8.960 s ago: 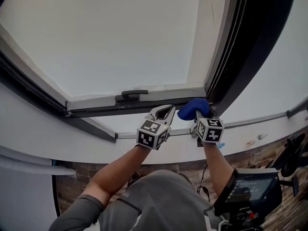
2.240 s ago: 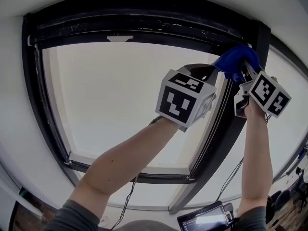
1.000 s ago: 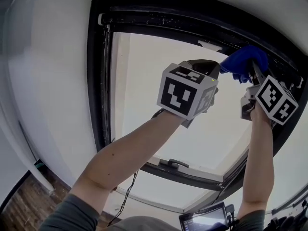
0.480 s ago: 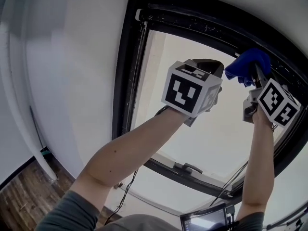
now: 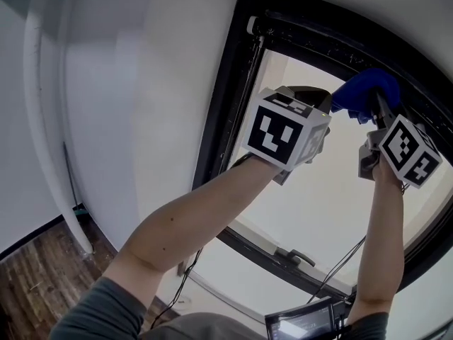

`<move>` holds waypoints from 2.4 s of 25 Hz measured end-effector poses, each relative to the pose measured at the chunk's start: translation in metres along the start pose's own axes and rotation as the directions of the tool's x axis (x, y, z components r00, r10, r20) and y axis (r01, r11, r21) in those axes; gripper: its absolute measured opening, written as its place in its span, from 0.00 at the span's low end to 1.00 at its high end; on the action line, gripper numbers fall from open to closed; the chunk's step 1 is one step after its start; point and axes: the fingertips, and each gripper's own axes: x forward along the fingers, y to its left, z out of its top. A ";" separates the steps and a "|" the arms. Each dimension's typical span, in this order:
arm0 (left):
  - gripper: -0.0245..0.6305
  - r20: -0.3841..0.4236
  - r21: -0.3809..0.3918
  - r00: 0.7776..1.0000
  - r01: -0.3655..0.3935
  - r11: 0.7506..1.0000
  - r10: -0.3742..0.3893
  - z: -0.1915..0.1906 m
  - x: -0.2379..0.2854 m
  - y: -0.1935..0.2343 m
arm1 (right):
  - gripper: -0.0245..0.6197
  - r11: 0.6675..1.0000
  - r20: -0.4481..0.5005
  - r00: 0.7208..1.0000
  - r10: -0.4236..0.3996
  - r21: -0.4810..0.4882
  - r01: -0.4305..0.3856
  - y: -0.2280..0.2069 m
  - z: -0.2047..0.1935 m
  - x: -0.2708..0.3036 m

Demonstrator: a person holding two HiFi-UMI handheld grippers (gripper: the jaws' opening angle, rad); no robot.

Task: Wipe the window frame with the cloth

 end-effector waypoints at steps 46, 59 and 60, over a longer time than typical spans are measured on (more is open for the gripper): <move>0.05 -0.007 0.133 0.945 -0.325 0.936 0.328 0.027 -0.118 0.176 | 0.23 0.940 0.071 0.953 0.295 0.159 -0.302 0.190 -0.033 0.146; 0.05 -0.035 0.148 0.922 -0.377 0.914 0.385 0.028 -0.124 0.196 | 0.23 0.916 0.072 0.927 0.369 0.139 -0.376 0.219 -0.032 0.170; 0.05 -0.039 0.149 0.922 -0.376 0.915 0.386 0.024 -0.126 0.197 | 0.23 0.917 0.065 0.927 0.370 0.137 -0.375 0.221 -0.037 0.170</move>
